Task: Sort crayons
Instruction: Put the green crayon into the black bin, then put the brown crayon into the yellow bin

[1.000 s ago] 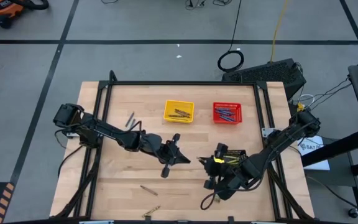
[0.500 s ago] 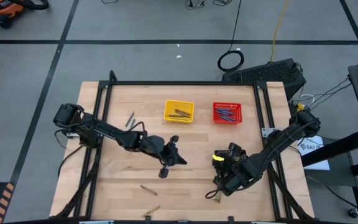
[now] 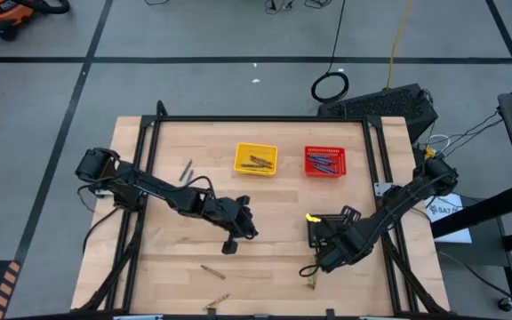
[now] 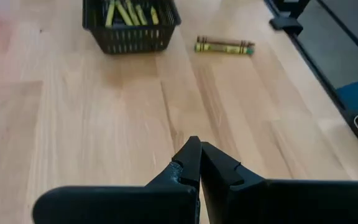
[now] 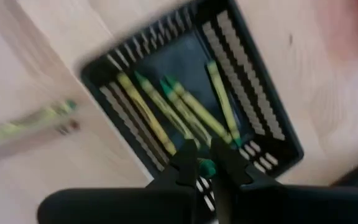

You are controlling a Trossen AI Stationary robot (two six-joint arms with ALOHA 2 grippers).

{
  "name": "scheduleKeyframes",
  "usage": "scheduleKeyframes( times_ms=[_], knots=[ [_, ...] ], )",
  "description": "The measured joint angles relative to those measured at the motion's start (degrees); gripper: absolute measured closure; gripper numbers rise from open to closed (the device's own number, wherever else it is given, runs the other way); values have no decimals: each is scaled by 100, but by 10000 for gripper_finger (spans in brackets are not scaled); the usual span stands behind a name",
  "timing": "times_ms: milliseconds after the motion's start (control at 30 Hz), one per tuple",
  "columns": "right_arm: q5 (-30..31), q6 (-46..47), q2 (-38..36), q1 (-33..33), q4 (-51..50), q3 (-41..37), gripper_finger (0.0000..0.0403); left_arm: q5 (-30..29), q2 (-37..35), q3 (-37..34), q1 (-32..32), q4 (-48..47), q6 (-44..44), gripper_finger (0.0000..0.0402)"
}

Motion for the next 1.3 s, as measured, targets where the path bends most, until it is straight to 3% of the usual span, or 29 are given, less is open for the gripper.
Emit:
scheduleKeyframes(
  times_ms=[333,500,667,1067,1300],
  knots=[
    [-617,-114,2,-381,109,-872,399,-203,-609,4,432,-1161,7,390],
    [-772,-494,2,-565,544,-1000,399,-578,-987,4,702,-2160,7,390],
    [-773,-883,2,-668,930,-1000,388,-582,-1131,4,757,-2947,-7,390],
    [-878,-1145,2,-741,986,-1000,303,28,-1131,0,494,-3617,-306,390],
    [-1071,-1185,2,-745,901,-997,267,691,-1131,0,350,-3681,-752,390]
  ],
)
